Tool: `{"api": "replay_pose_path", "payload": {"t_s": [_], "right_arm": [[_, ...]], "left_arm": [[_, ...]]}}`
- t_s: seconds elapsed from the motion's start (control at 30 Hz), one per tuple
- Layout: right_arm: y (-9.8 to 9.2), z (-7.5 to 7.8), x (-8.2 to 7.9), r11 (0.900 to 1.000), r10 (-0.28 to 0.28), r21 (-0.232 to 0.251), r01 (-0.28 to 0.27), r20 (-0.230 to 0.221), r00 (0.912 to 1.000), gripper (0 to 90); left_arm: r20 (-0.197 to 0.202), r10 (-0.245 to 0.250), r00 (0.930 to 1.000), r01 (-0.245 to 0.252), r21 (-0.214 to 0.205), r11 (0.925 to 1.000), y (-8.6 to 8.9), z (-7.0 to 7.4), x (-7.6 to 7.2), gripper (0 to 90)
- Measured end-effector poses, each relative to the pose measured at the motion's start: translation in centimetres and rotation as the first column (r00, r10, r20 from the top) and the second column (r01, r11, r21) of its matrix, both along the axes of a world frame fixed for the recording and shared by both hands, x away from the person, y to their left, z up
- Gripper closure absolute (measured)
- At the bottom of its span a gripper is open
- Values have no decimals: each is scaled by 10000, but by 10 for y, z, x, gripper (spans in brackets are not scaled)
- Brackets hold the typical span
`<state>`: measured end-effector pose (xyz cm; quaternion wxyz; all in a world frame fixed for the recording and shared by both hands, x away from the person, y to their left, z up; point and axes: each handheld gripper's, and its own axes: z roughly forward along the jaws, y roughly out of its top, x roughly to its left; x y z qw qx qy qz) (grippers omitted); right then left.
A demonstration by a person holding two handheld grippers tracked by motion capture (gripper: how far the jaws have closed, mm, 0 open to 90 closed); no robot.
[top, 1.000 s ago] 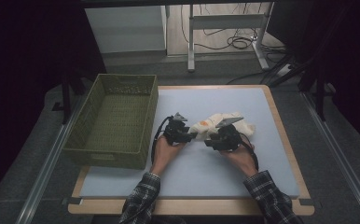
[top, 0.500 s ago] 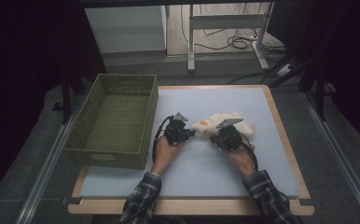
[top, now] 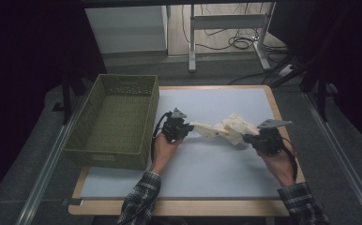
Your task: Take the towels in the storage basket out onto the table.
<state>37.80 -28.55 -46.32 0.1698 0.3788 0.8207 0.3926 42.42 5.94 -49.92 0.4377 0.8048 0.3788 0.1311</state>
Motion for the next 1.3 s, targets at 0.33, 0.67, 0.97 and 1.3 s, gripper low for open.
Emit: {"api": "replay_pose_path", "payload": {"t_s": [0.33,0.67,0.97,1.3], "right_arm": [[-71,18,-11,9860,-1665,100,1663,177,9859,868],[-95,-19,-10,9765,-2093,312,2133,-996,9728,717],[-90,-16,-41,9882,-1494,175,1521,-1051,9832,676],[-50,-42,-35,9990,-361,196,397,-1584,9867,719]], "left_arm": [[-783,141,9968,-95,581,9983,-6,-1,2,837],[-1323,60,9912,93,1148,9933,-13,-23,1,572],[-838,-4,9965,93,1059,9943,-5,-18,-5,534],[-925,-86,9957,185,1070,9941,-8,-24,-4,541]]}}
